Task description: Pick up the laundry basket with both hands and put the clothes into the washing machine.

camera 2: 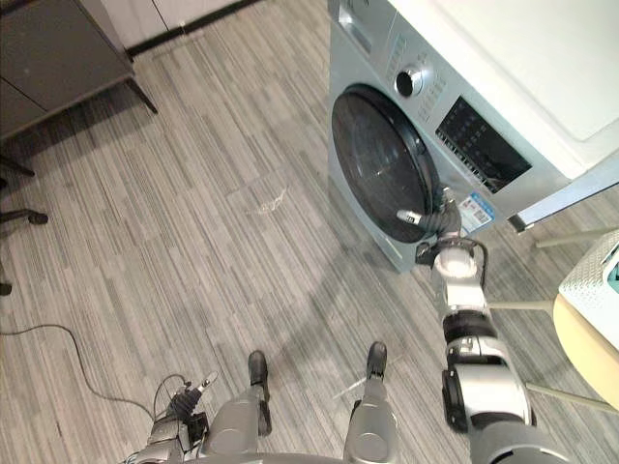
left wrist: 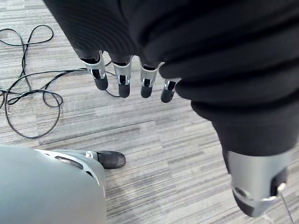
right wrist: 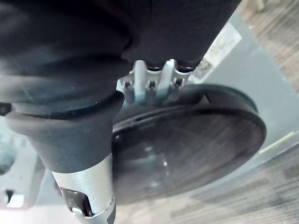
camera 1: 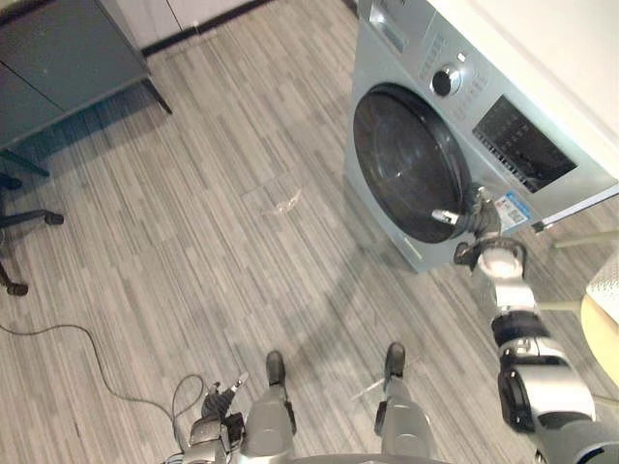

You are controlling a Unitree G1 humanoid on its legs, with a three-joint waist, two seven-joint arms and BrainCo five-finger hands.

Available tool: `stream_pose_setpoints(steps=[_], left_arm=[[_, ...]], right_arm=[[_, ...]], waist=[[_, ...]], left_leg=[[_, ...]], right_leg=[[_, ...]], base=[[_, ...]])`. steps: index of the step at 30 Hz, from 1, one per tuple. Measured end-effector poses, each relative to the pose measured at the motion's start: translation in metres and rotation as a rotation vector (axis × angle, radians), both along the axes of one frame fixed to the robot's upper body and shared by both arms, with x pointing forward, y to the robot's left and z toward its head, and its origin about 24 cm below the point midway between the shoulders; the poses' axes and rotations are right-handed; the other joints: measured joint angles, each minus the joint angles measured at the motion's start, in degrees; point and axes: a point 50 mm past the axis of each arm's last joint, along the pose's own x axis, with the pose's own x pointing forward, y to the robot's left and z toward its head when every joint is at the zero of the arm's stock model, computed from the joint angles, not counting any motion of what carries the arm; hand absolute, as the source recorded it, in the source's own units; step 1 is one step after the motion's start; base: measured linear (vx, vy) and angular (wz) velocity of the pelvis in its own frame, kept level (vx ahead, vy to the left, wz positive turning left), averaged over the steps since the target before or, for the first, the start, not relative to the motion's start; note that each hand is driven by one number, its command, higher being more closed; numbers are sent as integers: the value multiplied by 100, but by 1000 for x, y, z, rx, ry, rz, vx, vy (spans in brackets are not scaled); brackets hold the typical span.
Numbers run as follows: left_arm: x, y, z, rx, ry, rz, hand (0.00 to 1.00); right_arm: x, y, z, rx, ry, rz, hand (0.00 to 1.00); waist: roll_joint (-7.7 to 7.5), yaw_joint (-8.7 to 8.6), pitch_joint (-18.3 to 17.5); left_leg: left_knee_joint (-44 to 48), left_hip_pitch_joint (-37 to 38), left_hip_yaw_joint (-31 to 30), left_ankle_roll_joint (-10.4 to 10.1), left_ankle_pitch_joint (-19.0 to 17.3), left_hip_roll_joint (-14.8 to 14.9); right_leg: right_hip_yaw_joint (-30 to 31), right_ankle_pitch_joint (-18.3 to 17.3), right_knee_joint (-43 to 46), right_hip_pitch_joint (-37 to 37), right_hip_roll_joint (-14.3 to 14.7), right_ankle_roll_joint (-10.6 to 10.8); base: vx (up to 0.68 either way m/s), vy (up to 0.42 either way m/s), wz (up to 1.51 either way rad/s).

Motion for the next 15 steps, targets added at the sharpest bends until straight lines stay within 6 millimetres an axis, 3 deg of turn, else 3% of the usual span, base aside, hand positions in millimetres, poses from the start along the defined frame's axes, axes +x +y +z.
stream_pose_setpoints(steps=[3,10,13,15], left_arm=[[17,-4,8,-11,-68,-2,0],[44,-14,28,-10,-219,-51,0],[47,-21,30,-23,-236,-78,0],[48,-23,30,-24,-238,-88,0]], right_arm=[[13,-23,40,6,-46,-68,0],[26,-39,96,-8,-84,-127,0],[28,-45,126,2,-132,-148,0],[27,-46,134,4,-162,-143,0]], waist=[[65,5,278],[378,96,694],[479,166,844],[499,162,929]], left_leg=[[-10,-199,-38,15,98,-5],[-523,-549,-185,1,546,-97],[-527,-855,-222,1,667,-158],[-537,-918,-225,22,718,-188]], right_leg=[[-7,98,1,-183,-1,-27],[-148,262,-1,-630,-62,-29],[-147,324,-2,-915,-118,19],[-143,364,-1,-980,-147,29]], base=[[-72,14,6],[-111,19,15],[-139,37,13],[-97,30,5]])
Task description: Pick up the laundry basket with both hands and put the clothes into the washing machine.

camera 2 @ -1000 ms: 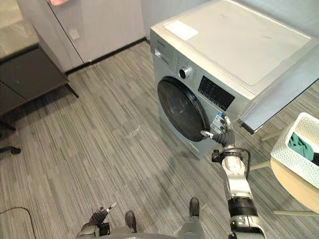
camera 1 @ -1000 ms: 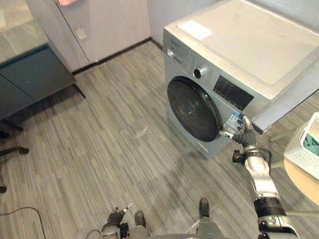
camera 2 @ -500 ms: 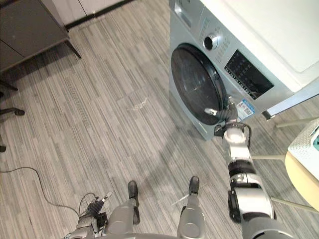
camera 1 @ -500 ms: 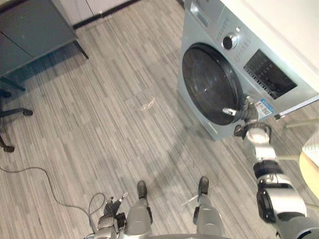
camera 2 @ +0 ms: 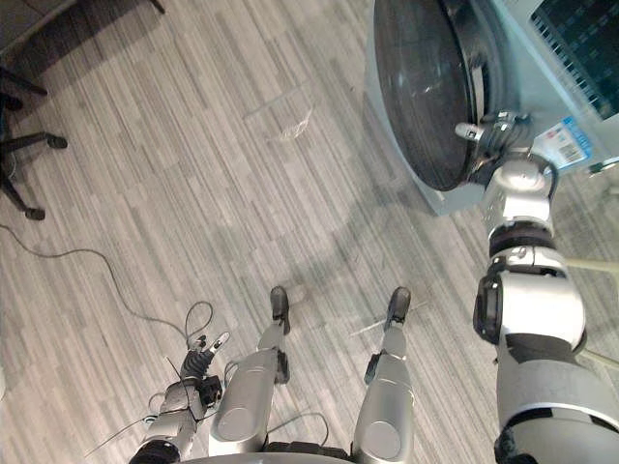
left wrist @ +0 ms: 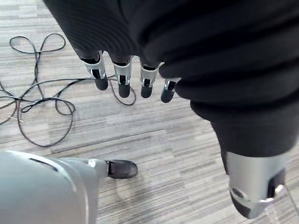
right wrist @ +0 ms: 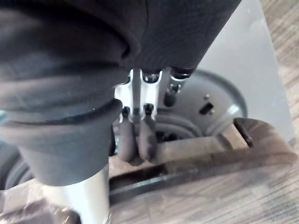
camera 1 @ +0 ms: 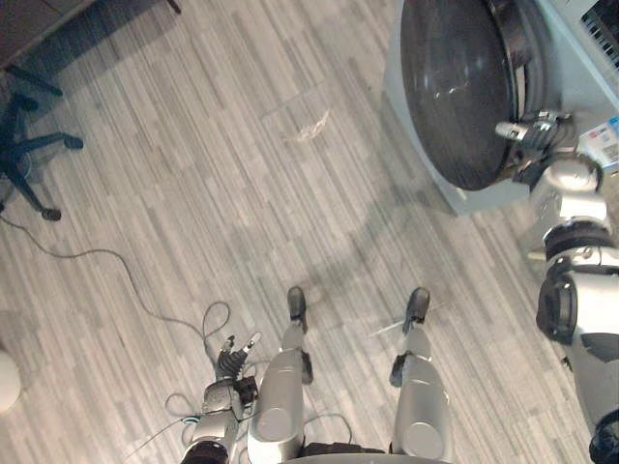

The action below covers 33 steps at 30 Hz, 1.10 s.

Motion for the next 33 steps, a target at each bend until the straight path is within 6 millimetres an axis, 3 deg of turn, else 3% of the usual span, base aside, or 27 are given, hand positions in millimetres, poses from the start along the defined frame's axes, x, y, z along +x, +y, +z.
stream_pose_setpoints(steps=[4,8,11,13,16,20,21,23,26,33], left_arm=[[3,-9,1,2,-7,-56,0],[6,-12,2,-8,-14,-55,0],[10,-14,4,-17,-26,-50,0],[14,-16,9,-18,-53,-50,0],[18,-15,14,-12,-79,-43,0],[17,-12,13,1,-69,-40,0],[16,-11,11,6,-59,-40,0],[9,2,6,24,-22,0,0],[2,16,1,52,21,34,0],[-10,26,-8,87,103,59,0]], right_arm=[[-2,-5,1,21,-13,-24,0],[-4,12,-10,-41,-61,25,0],[-8,49,-29,-109,-106,158,0],[-15,91,-52,-153,-118,320,0],[-32,146,-81,-115,-127,551,0],[-54,189,-99,-90,-136,780,0],[-57,191,-102,-80,-140,790,0],[-63,191,-113,-51,-128,789,0],[-68,184,-120,-53,-117,761,0],[-82,145,-148,6,-48,611,0]], waist=[[6,33,6],[9,81,8],[2,-91,11],[-32,-183,16],[-104,-180,5],[-347,-128,-85],[-405,-100,-116],[-681,-28,-268],[-868,-41,-375],[-937,-120,-524]], left_leg=[[-27,-195,-26,7,60,-24],[5,-172,-92,75,114,7],[8,-150,-112,77,123,41],[8,-76,-114,75,121,117],[8,0,-146,69,116,193],[8,21,-136,22,57,201],[8,22,-131,25,53,199],[8,29,-112,16,43,195],[8,37,-66,12,39,186],[9,115,60,11,55,182]], right_leg=[[-5,42,1,-167,-25,47],[-15,84,2,-144,13,-4],[-61,84,3,-103,42,-6],[-108,82,2,-20,109,-8],[-156,19,1,88,190,-96],[-162,-7,-2,121,195,-107],[-159,-9,-2,120,192,-105],[-140,-18,-3,118,185,-94],[-109,-16,-3,101,174,-97],[53,-5,-2,63,185,-107]], base=[[-77,23,4],[-10,2,-1],[0,0,0],[-5,-10,-2],[-24,-12,2],[-50,8,3],[-46,21,-1],[-44,21,-1],[-14,10,-4],[-13,9,-11]])
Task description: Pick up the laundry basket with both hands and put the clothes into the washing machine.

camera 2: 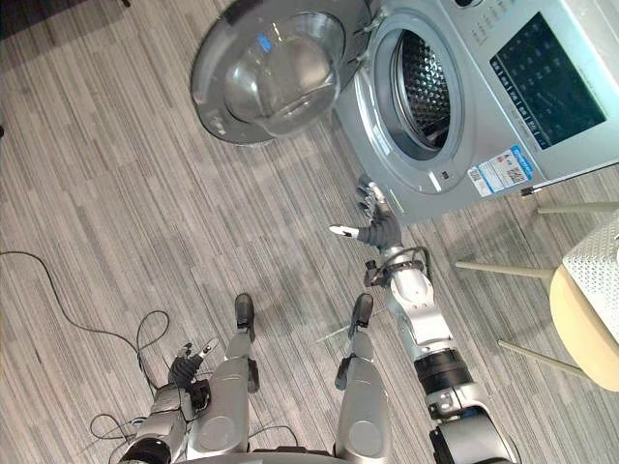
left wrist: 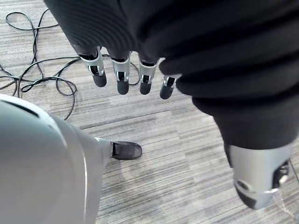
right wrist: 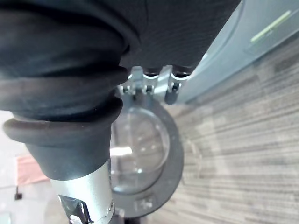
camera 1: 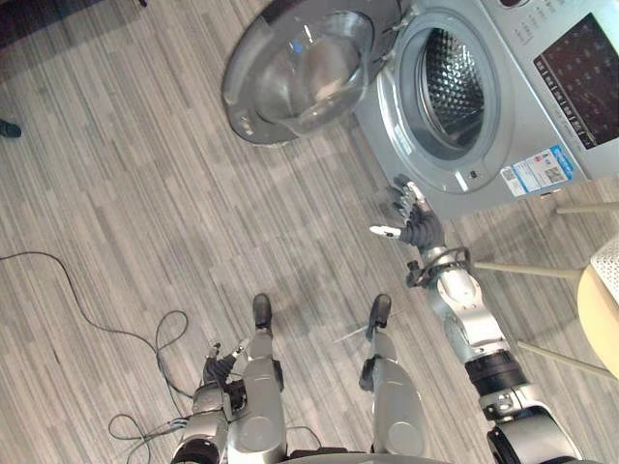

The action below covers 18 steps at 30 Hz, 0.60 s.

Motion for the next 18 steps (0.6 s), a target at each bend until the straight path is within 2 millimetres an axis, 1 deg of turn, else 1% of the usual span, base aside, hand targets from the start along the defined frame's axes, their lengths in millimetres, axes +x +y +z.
stream_pose_setpoints(steps=[1,2,3,4,5,6,7,8,9,10,11,12,13,14,15,16,17,18], left_arm=[[-1,0,-1,2,12,-3,0],[0,0,-2,5,18,-8,0],[8,-1,1,13,14,-24,0],[22,-2,7,21,-14,-42,0],[30,-3,12,23,-36,-49,0],[47,-4,22,34,-80,-65,0],[68,0,38,59,-142,-82,0],[79,3,46,75,-171,-85,0],[99,11,66,112,-235,-92,0],[116,17,84,153,-288,-107,0],[137,29,112,216,-364,-112,0],[146,34,127,241,-407,-109,0],[157,44,148,274,-467,-96,0],[172,59,182,311,-555,-66,0],[177,63,195,312,-593,-51,0],[183,68,214,312,-652,-28,0],[191,76,241,283,-741,21,0],[193,79,250,270,-772,44,0]], right_arm=[[-5,-6,-7,11,20,-25,0],[-8,-8,-10,19,27,-35,0],[-16,-13,-17,40,48,-58,0],[-25,-16,-25,63,69,-74,0],[-29,-16,-29,80,81,-80,0],[-38,-15,-38,116,110,-84,0],[-44,-13,-46,145,140,-87,0],[-48,-11,-51,157,156,-89,0],[-55,-10,-60,183,189,-100,0],[-61,-11,-67,201,216,-109,0],[-70,-13,-76,222,254,-124,0],[-74,-14,-80,227,271,-134,0],[-81,-16,-86,239,294,-149,0],[-90,-18,-93,251,323,-166,0],[-93,-19,-96,254,334,-167,0],[-99,-20,-99,265,351,-169,0],[-102,-19,-102,282,361,-165,0],[-103,-18,-102,286,360,-158,0]], waist=[[-12,-60,-61],[-17,-83,-90],[-41,-93,-118],[-54,-107,-128],[-60,-116,-132],[-94,-151,-155],[-160,-221,-195],[-198,-273,-219],[-284,-368,-273],[-360,-422,-320],[-436,-483,-369],[-468,-553,-390],[-536,-621,-434],[-623,-747,-486],[-659,-774,-501],[-715,-779,-525],[-756,-881,-520],[-774,-925,-514]], left_leg=[[0,17,24,-4,-4,2],[0,23,40,-7,-7,3],[0,72,118,-18,-29,11],[0,115,176,-33,-49,13],[0,129,212,-53,-66,14],[0,135,281,-66,-80,15],[-1,127,377,-94,-120,24],[-1,118,430,-97,-122,29],[-1,117,559,-120,-140,42],[-1,119,651,-128,-147,54],[-3,118,781,-132,-151,87],[-3,118,839,-145,-159,112],[-3,127,921,-152,-165,139],[-3,145,1076,-186,-190,199],[-2,158,1149,-203,-202,225],[-3,178,1249,-212,-208,260],[-3,203,1420,-221,-213,324],[-2,210,1468,-233,-222,346]], right_leg=[[22,0,0,1,2,0],[38,0,0,-3,3,0],[122,0,0,-13,14,0],[162,0,-1,-14,18,0],[195,0,-1,-24,20,0],[282,0,-1,-78,26,0],[367,-4,-1,-163,46,8],[426,2,-2,-209,56,2],[540,13,-2,-300,83,-6],[648,20,-2,-380,109,-10],[773,35,0,-464,154,5],[816,38,0,-493,182,5],[910,64,0,-550,229,-20],[1051,110,0,-646,323,-68],[1102,125,0,-684,361,-84],[1228,135,0,-757,423,-91],[1346,200,1,-823,517,-159],[1382,206,1,-849,550,-166]], base=[[3,7,-8],[0,8,-16],[-11,7,-22],[-17,7,-25],[-32,8,-26],[-45,9,-33],[-47,5,-35],[-52,-1,-42],[-50,-9,-44],[-55,-18,-58],[-39,-23,-46],[-26,-22,-44],[-13,-35,-50],[-5,-38,-55],[6,-51,-62],[18,-44,-60],[19,-42,-57],[23,-42,-52]])
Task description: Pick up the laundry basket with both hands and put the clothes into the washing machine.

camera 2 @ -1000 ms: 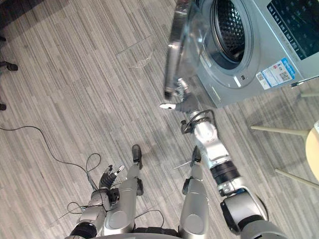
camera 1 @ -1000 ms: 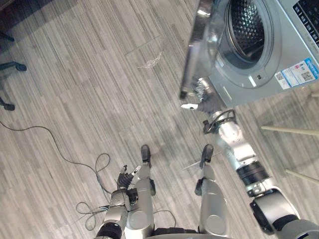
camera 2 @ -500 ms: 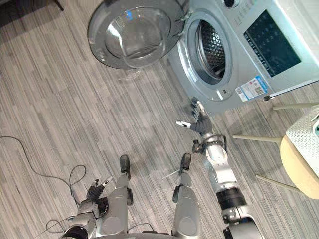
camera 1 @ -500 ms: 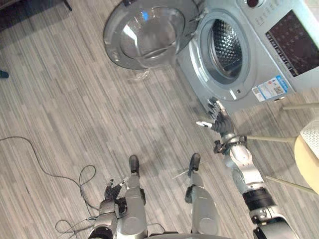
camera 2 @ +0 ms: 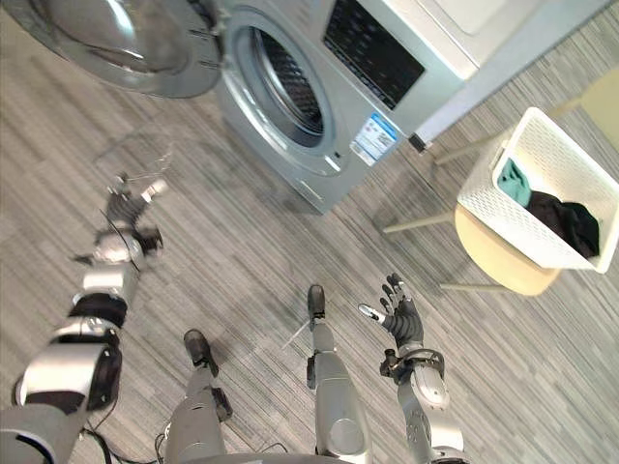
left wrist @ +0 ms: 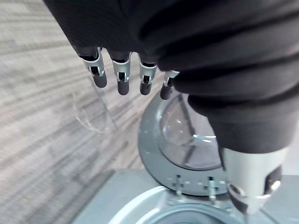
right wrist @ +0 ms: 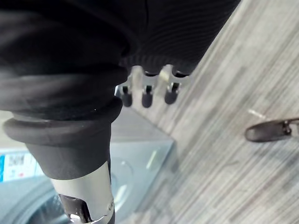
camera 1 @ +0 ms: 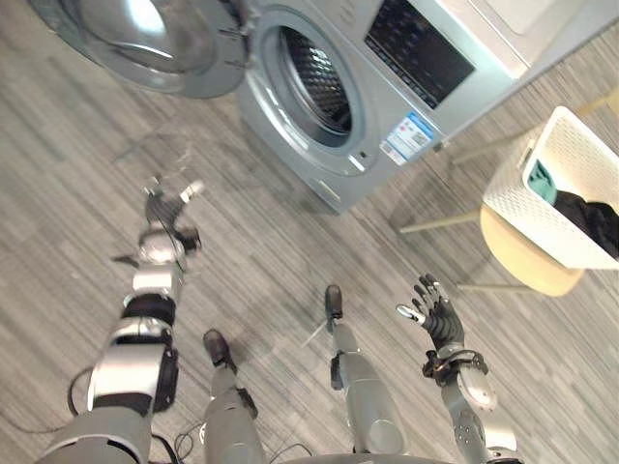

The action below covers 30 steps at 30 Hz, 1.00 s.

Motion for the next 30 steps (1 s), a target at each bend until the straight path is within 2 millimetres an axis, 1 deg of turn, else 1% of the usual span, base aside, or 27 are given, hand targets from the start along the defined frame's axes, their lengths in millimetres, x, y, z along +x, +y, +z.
stream_pose_setpoints(steps=[1,2,3,4,5,6,7,8,9,10,11,12,13,15,16,17,20,21,23,25,27,29,30], left_arm=[[5,4,18,-26,-52,13,0],[8,7,37,-51,-113,21,0],[9,9,48,-56,-145,28,0],[12,10,66,-74,-200,40,0],[13,10,75,-92,-230,41,0],[14,11,94,-132,-291,43,0],[16,9,116,-180,-360,42,0],[17,6,128,-209,-402,34,0],[18,1,151,-268,-483,8,0],[17,0,167,-299,-543,-2,0],[16,-1,174,-312,-567,-5,0],[14,-5,186,-335,-616,-24,0],[12,-9,194,-340,-653,-44,0],[11,-17,206,-359,-696,-78,0],[10,-17,209,-370,-706,-84,0],[11,-18,208,-372,-704,-83,0],[14,-24,204,-397,-693,-100,0],[14,-23,204,-407,-699,-97,0],[12,-20,204,-447,-715,-95,0],[8,-16,209,-476,-756,-90,0],[4,-13,213,-487,-788,-92,0],[2,-5,207,-530,-790,-65,0],[-1,4,199,-562,-791,-29,0]], right_arm=[[0,2,1,12,-8,2,0],[0,5,4,33,-24,-3,0],[0,7,6,44,-33,-4,0],[0,9,9,69,-50,-10,0],[0,10,11,80,-57,-13,0],[-1,13,12,102,-66,-19,0],[-4,15,14,116,-75,-26,0],[-6,14,16,122,-83,-30,0],[-11,14,19,129,-92,-37,0],[-14,14,22,133,-105,-42,0],[-16,14,25,137,-113,-45,0],[-19,13,30,143,-136,-52,0],[-23,11,36,157,-158,-63,0],[-30,7,43,155,-193,-82,0],[-33,7,46,158,-202,-87,0],[-34,6,46,158,-203,-89,0],[-40,5,44,159,-186,-96,0],[-41,5,45,163,-191,-97,0],[-42,3,45,166,-191,-97,0],[-44,0,45,158,-185,-97,0],[-47,-1,44,159,-179,-106,0],[-51,-1,41,157,-159,-113,0],[-54,-2,39,156,-149,-118,0]], waist=[[-48,-76,-1],[-124,-118,6],[-182,-123,19],[-256,-134,28],[-293,-134,42],[-366,-128,68],[-405,-136,86],[-409,-137,90],[-415,-124,92],[-409,-117,98],[-406,-111,100],[-384,-86,116],[-368,-86,128],[-362,-55,132],[-356,-52,137],[-344,-41,145],[-262,92,204],[-216,153,236],[-130,210,297],[-81,225,327],[-73,224,333],[-72,298,334],[-72,321,333]], left_leg=[[1,-10,84,-19,-14,44],[2,-16,217,-52,-38,82],[2,-6,283,-72,-54,100],[3,-26,381,-108,-80,141],[4,-32,431,-120,-89,166],[7,-38,516,-149,-110,225],[106,-156,516,-202,-151,317],[205,-266,509,-252,-190,385],[371,-444,489,-312,-254,523],[494,-542,442,-368,-298,678],[572,-592,425,-390,-315,764],[719,-680,437,-420,-338,942],[845,-785,457,-430,-345,1081],[991,-974,507,-450,-361,1181],[1057,-1090,506,-450,-361,1191],[1083,-1122,507,-450,-360,1195],[1397,-1298,525,-450,-360,1288],[1548,-1359,538,-450,-362,1377],[1749,-1471,532,-419,-382,1497],[1956,-1611,486,-337,-663,1600],[2153,-1856,403,-288,-817,1646],[2374,-2050,277,-246,-879,1689],[2468,-2130,186,-234,-892,1684]], right_leg=[[84,19,0,-74,62,-15],[194,38,1,-166,134,-4],[269,45,0,-209,171,-12],[357,61,1,-303,233,-18],[401,66,1,-333,259,-12],[474,65,1,-387,312,-11],[464,65,1,-462,367,-11],[449,65,1,-504,394,-11],[439,66,1,-570,464,-10],[423,71,2,-586,565,-7],[398,90,2,-586,624,20],[320,165,3,-591,735,127],[273,229,3,-606,815,154],[237,260,3,-707,851,134],[192,268,3,-781,842,125],[167,270,3,-801,837,123],[125,295,4,-807,838,115],[117,412,4,-816,872,167],[51,620,3,-836,935,194],[-38,621,2,-847,974,194],[-56,620,-1,-934,947,194],[-118,592,-6,-972,933,220],[-179,399,-7,-947,892,357]], base=[[15,-35,-46],[16,-32,-50],[12,-21,-52],[12,-14,-40],[15,-6,-42],[17,-4,-28],[10,-7,-17],[0,0,0],[-2,-43,6],[2,-47,3],[-3,-49,-3],[-8,-50,-1],[-9,-47,-1],[0,-24,5],[3,-10,5],[0,0,0],[-2,-5,1],[-10,-16,-6],[-13,14,-9],[-19,50,2],[-55,77,15],[-63,47,18],[-59,23,33]])
